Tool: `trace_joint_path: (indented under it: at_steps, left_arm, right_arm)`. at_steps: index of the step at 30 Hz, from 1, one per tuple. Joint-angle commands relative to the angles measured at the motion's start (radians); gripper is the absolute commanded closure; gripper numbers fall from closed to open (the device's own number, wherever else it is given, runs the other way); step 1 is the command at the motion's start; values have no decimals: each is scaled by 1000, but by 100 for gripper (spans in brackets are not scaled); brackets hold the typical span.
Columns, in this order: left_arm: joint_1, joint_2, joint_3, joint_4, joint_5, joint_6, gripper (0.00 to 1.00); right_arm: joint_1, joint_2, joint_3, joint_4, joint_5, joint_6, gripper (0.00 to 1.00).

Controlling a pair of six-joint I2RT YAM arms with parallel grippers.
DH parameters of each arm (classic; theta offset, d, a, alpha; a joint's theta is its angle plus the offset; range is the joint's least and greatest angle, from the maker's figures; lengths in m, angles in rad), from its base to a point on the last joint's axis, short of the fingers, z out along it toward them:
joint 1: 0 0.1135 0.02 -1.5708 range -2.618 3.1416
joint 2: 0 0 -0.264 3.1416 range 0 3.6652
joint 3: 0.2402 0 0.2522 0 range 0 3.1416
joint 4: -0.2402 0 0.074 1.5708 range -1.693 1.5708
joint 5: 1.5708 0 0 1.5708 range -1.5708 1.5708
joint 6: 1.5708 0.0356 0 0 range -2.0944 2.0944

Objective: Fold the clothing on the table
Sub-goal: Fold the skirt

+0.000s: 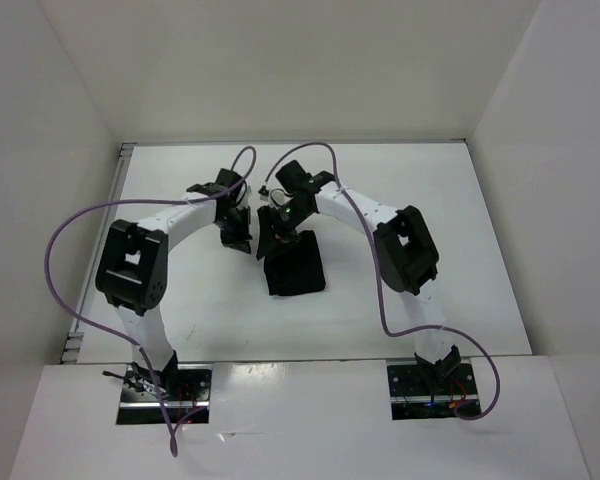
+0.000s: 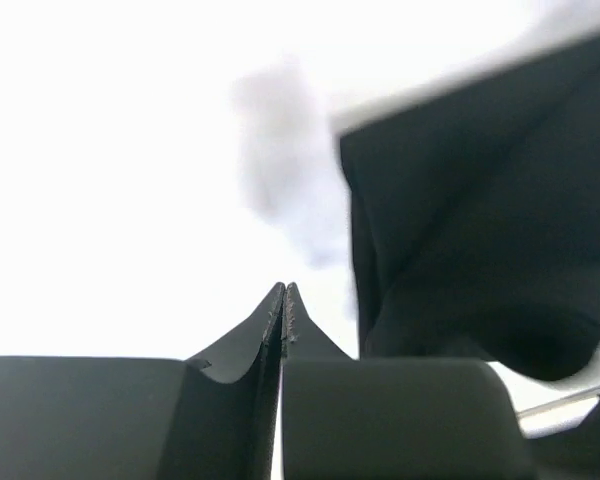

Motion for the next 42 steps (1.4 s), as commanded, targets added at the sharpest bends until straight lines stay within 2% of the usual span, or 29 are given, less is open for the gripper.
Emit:
trace_joint_path:
  at_steps: [1, 3, 5, 7, 11, 13, 17, 20, 23, 30, 36, 42]
  left_arm:
    - [21, -129, 97, -84, -138, 46, 99]
    - [21, -153, 107, -107, -127, 55, 98]
    - [21, -193, 118, -107, -71, 56, 98]
    - [9, -235, 118, -80, 24, 56, 98]
    - [-25, -258, 118, -16, 181, 34, 98]
    - [-34, -258, 105, 44, 265, 22, 98]
    - [-43, -175, 105, 123, 357, 22, 99]
    - [-43, -62, 114, 146, 367, 22, 100]
    - [-32, 59, 128, 155, 313, 40, 100]
    - [57, 152, 148, 120, 219, 85, 100]
    - [83, 115, 157, 110, 256, 85, 100]
    - [83, -61, 101, 101, 342, 85, 98]
  right_arm:
    - [-35, -185, 51, 73, -161, -24, 57]
    - [-61, -260, 30, 82, -146, -24, 57]
    - [-95, -296, 14, 67, -12, -14, 59]
    - [-109, -305, 14, -2, 135, -29, 65]
    - [-120, -245, 14, -90, 262, -40, 79]
    - [-120, -216, -5, -99, 306, -30, 85]
    - [-120, -196, -44, -78, 316, -12, 88]
    - [-120, -178, -53, -68, 325, -12, 89]
    - [-120, -191, -74, -68, 316, -3, 89]
    - [-120, -248, -174, -59, 316, -3, 89]
    - [-101, -290, -269, -50, 306, -14, 89]
    - [-101, -302, -269, -68, 377, -9, 89]
